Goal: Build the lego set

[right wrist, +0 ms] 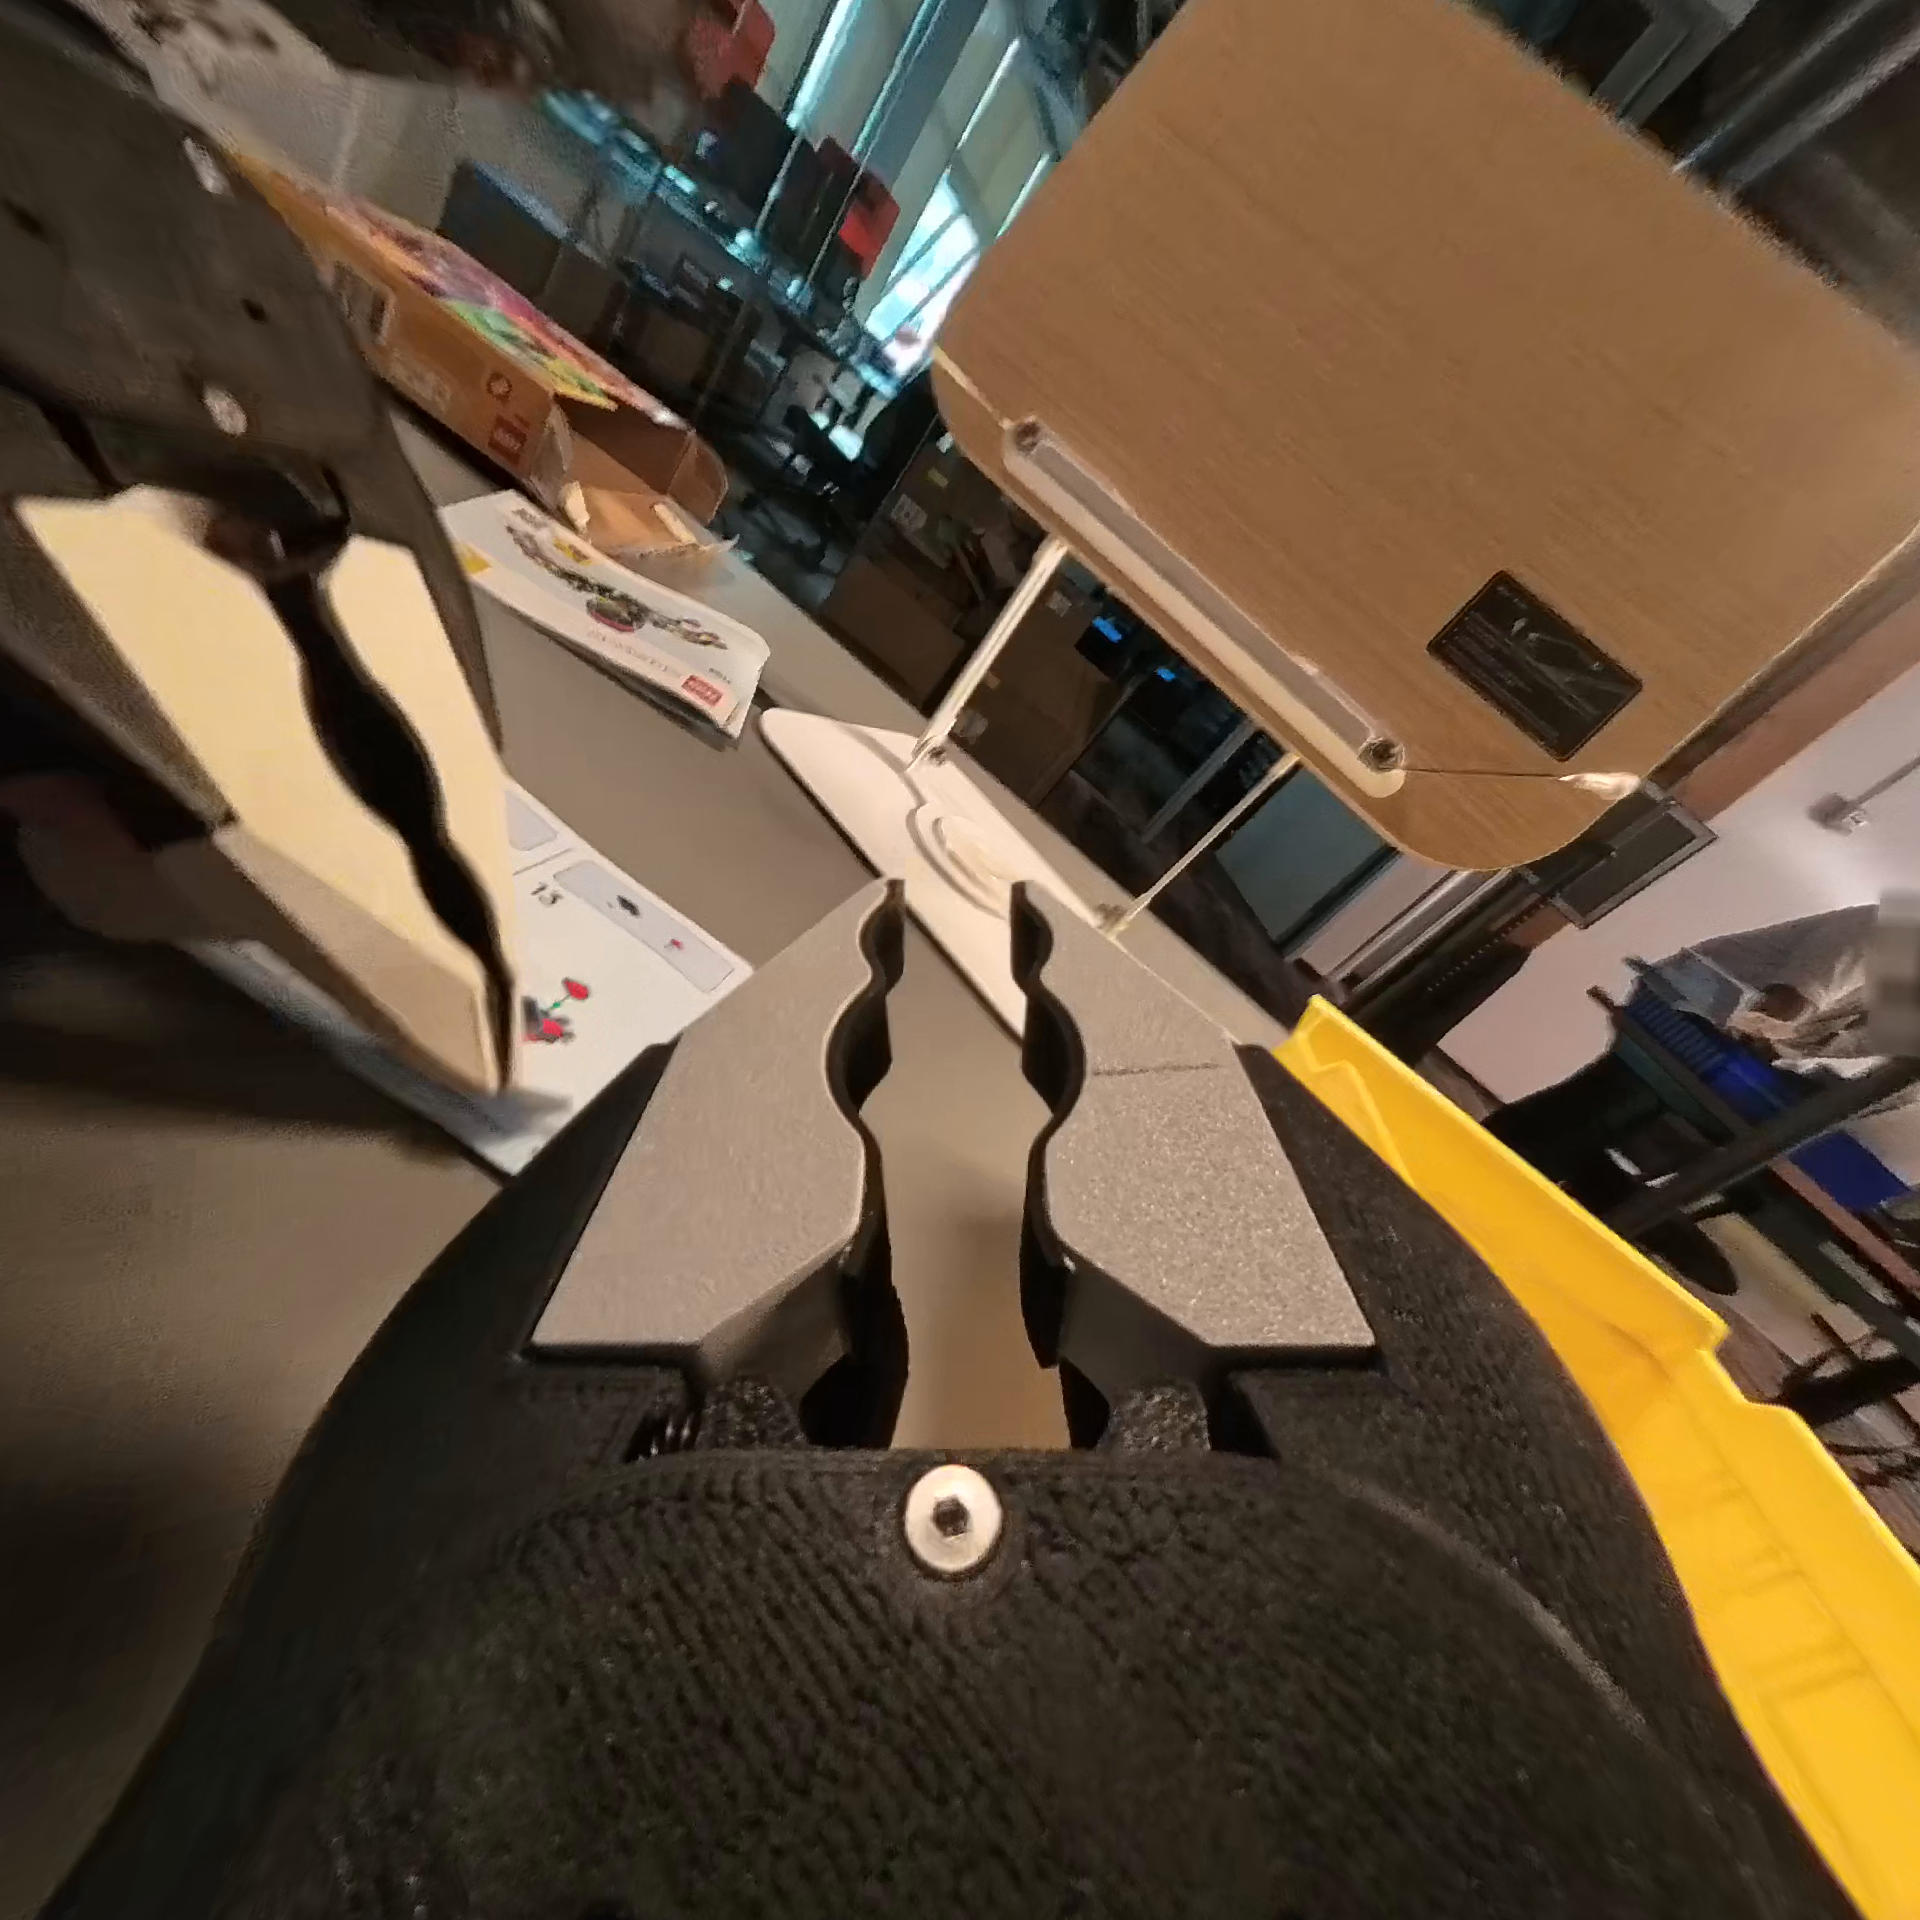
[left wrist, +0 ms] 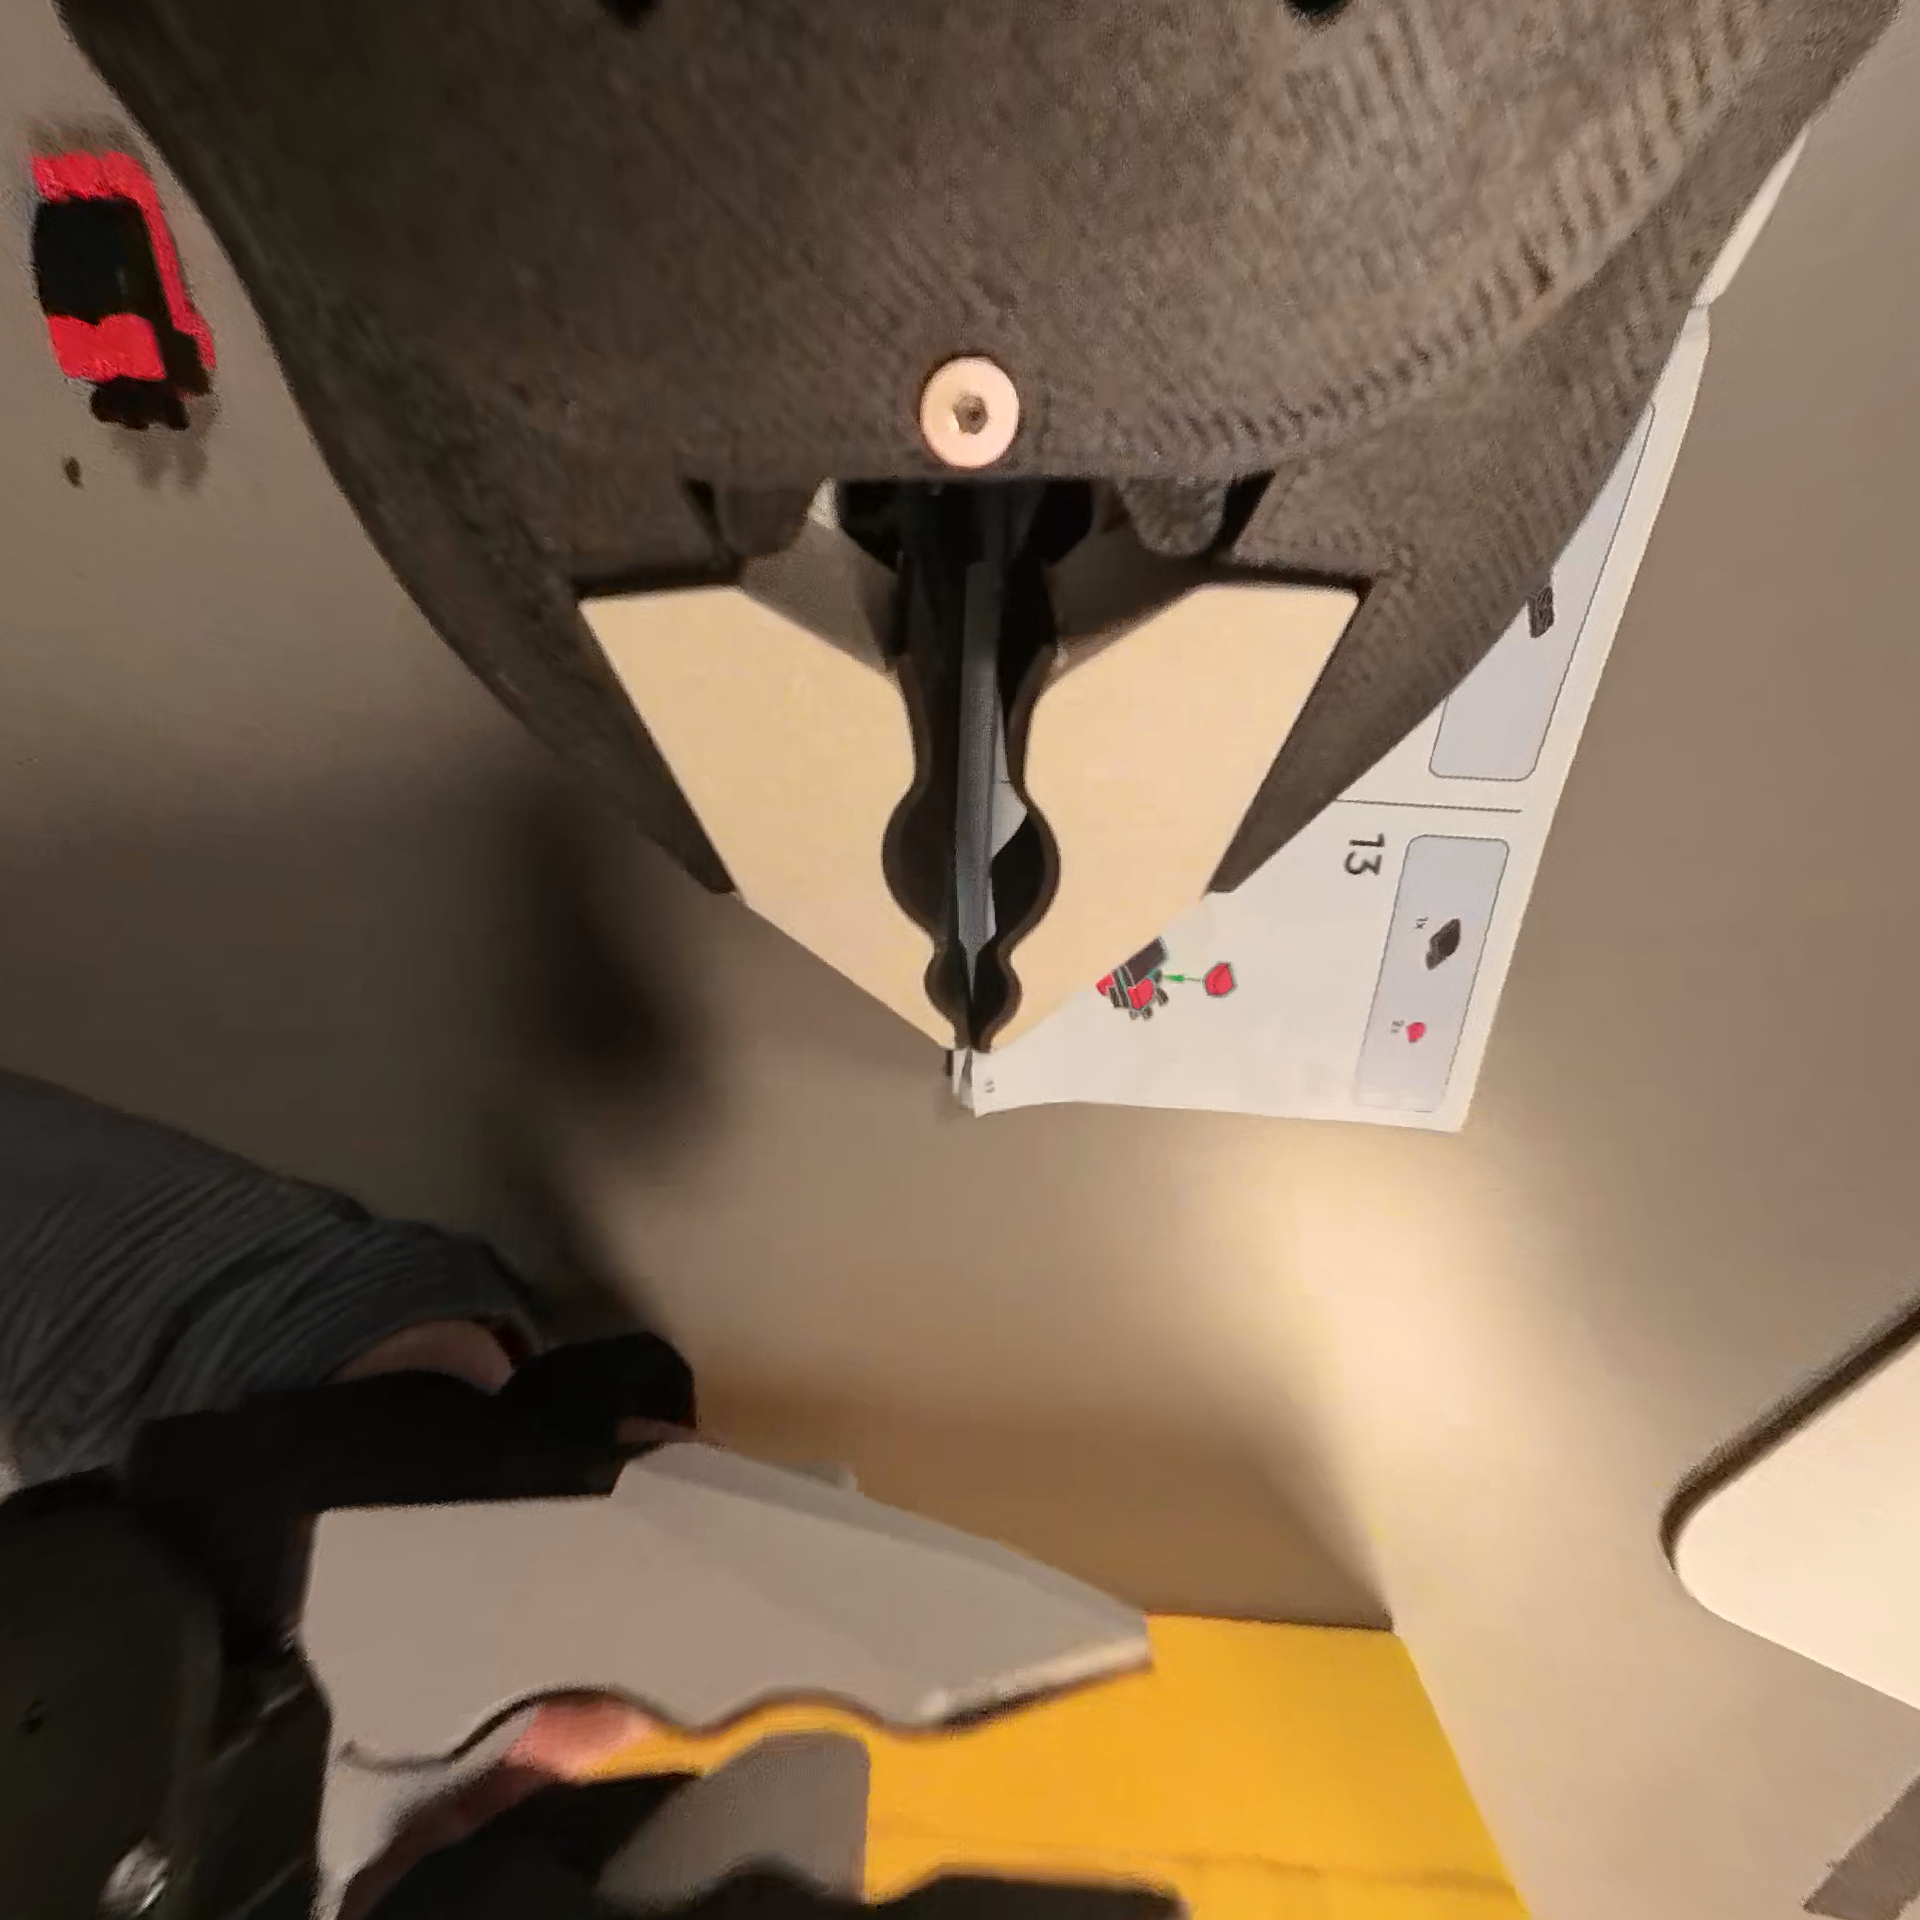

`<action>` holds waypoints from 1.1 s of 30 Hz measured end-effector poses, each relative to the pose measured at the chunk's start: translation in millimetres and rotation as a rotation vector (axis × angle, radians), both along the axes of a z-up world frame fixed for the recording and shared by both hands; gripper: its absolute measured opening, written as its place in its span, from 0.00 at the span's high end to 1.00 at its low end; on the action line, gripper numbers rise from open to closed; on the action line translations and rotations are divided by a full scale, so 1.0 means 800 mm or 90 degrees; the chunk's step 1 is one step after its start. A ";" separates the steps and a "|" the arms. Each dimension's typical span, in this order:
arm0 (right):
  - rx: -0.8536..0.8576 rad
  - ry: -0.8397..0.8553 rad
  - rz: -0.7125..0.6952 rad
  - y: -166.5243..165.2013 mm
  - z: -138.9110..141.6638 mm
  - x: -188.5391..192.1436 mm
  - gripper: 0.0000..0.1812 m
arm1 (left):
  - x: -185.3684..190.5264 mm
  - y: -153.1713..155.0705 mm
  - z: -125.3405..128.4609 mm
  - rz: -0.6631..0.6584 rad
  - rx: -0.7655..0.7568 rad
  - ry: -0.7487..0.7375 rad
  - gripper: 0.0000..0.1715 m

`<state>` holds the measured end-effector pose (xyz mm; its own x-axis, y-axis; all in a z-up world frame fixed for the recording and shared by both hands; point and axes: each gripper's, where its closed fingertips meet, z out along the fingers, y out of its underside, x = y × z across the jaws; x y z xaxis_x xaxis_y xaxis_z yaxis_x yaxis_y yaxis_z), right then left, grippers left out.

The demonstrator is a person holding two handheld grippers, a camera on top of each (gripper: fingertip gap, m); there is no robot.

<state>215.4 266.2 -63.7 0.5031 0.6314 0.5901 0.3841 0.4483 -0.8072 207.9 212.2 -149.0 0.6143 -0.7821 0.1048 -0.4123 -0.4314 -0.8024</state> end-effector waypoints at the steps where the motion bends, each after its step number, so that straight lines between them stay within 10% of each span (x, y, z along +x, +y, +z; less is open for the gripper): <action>1: -0.021 -0.010 0.013 -0.001 -0.006 -0.001 0.91 | -0.001 0.001 0.006 0.004 0.001 -0.022 1.00; 14: -0.150 -0.083 0.237 -0.055 -0.042 -0.029 0.98 | -0.016 -0.001 0.043 0.016 -0.076 -0.239 1.00; 33: -0.131 -0.177 0.225 -0.056 -0.069 -0.032 0.94 | -0.017 -0.001 0.041 0.017 -0.090 -0.248 1.00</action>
